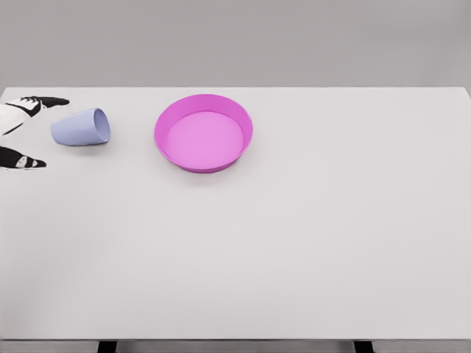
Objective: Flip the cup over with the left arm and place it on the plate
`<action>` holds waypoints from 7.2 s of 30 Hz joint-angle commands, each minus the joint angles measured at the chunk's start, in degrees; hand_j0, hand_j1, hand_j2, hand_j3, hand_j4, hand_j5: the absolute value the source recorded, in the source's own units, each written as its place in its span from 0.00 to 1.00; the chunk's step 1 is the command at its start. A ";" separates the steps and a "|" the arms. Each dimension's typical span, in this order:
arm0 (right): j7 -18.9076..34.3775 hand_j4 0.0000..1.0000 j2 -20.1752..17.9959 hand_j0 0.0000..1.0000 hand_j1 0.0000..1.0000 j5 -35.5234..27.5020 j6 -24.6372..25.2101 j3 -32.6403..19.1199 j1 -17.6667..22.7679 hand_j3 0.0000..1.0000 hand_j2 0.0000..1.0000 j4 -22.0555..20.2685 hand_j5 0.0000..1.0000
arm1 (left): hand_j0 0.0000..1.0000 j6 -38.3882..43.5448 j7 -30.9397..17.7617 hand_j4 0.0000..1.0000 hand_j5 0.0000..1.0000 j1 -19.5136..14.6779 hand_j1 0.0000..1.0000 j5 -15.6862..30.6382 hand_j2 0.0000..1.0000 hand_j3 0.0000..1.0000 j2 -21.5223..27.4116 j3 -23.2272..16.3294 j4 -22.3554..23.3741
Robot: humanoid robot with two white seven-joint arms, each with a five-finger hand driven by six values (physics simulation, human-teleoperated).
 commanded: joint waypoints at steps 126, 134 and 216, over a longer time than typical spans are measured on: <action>0.07 1.00 0.00 1.00 1.00 0.01 -0.01 -0.01 0.00 1.00 1.00 0.00 1.00 | 0.86 26.55 0.26 0.86 0.86 -20.57 0.86 -25.72 0.86 0.86 -18.34 -12.20 20.13; -0.02 1.00 0.00 1.00 1.00 0.01 -0.01 -0.01 0.00 1.00 1.00 0.00 1.00 | 0.73 26.55 0.08 0.73 0.73 -20.57 0.73 -25.63 0.73 0.73 -18.43 -12.20 20.04; -0.02 1.00 0.00 1.00 1.00 0.01 -0.01 -0.01 0.00 1.00 1.00 0.00 1.00 | 0.71 5.63 -3.81 0.71 0.71 -15.47 0.71 18.49 0.71 0.71 -37.06 -12.38 20.13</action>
